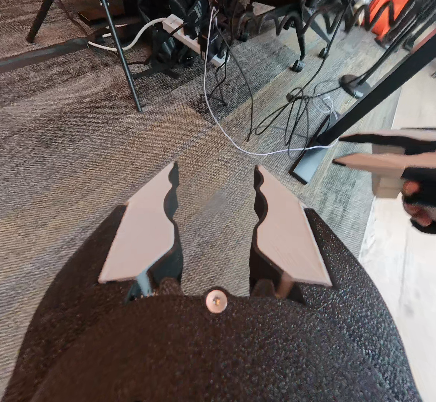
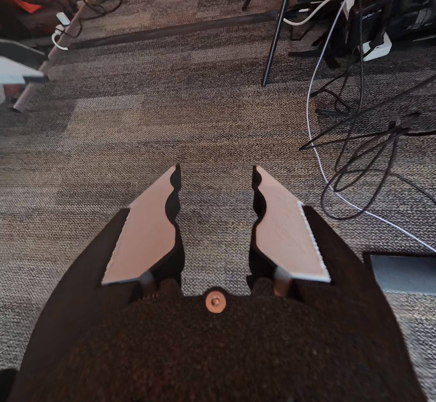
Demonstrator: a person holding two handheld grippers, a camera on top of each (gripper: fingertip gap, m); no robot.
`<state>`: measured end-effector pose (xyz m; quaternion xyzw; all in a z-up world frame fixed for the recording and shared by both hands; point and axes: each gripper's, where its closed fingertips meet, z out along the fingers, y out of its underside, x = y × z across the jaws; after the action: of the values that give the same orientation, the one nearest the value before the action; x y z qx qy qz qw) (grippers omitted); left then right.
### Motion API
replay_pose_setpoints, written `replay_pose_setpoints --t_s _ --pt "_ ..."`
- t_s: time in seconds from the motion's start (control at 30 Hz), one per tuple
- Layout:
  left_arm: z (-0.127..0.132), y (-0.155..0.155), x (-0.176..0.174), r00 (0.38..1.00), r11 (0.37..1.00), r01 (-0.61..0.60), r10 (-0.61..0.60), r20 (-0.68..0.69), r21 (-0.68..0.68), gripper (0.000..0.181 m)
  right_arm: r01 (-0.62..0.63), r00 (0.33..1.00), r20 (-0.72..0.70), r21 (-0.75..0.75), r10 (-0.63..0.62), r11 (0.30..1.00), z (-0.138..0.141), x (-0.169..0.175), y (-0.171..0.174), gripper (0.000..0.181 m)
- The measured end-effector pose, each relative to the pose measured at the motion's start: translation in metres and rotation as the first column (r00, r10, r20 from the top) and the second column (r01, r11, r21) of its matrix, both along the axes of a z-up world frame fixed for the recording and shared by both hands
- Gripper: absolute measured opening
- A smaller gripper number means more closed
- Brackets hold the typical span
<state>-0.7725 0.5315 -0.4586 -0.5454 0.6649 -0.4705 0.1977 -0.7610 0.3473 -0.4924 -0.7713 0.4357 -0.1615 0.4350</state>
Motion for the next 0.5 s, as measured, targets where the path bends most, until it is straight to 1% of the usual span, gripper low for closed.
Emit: replay_pose_setpoints --t_s 0.07,0.13,0.2,0.27,0.33,0.37,0.43,0.5 --pt "0.016 -0.011 0.005 0.999 0.999 -0.026 0.025 -0.028 -0.039 0.063 -0.023 1.000 0.010 -0.019 0.023 1.000 0.013 -0.001 0.003 0.060" --pt "0.039 -0.007 0.012 0.998 0.998 -0.051 0.050 -0.039 -0.026 0.063 -0.020 0.999 -0.032 0.029 0.021 0.999 0.028 0.004 0.021 0.060" --pt "0.066 0.012 0.023 0.996 0.996 -0.089 0.089 -0.031 -0.016 0.062 -0.017 0.997 -0.068 0.064 0.022 0.998 0.038 0.021 0.050 0.060" --pt "0.084 0.042 0.038 0.992 0.993 -0.121 0.121 -0.029 0.005 0.062 -0.013 0.994 -0.107 0.105 0.025 0.994 0.039 0.049 0.089 0.058" --pt "0.086 0.076 0.059 0.989 0.989 -0.143 0.144 -0.032 0.025 0.062 -0.017 0.988 -0.149 0.112 0.034 0.994 0.024 0.085 0.127 0.058" --pt "0.081 0.094 0.072 0.988 0.988 -0.150 0.150 -0.042 0.025 0.062 -0.024 0.986 -0.162 0.107 0.041 0.994 0.011 0.105 0.145 0.058" --pt "0.057 0.127 0.105 0.986 0.989 -0.149 0.150 -0.073 0.020 0.062 -0.041 0.977 -0.206 0.102 0.062 0.994 -0.028 0.145 0.178 0.058" --pt "0.022 0.156 0.147 0.989 0.993 -0.114 0.116 -0.088 0.026 0.062 -0.038 0.971 -0.233 0.069 0.054 0.997 -0.080 0.191 0.201 0.059"
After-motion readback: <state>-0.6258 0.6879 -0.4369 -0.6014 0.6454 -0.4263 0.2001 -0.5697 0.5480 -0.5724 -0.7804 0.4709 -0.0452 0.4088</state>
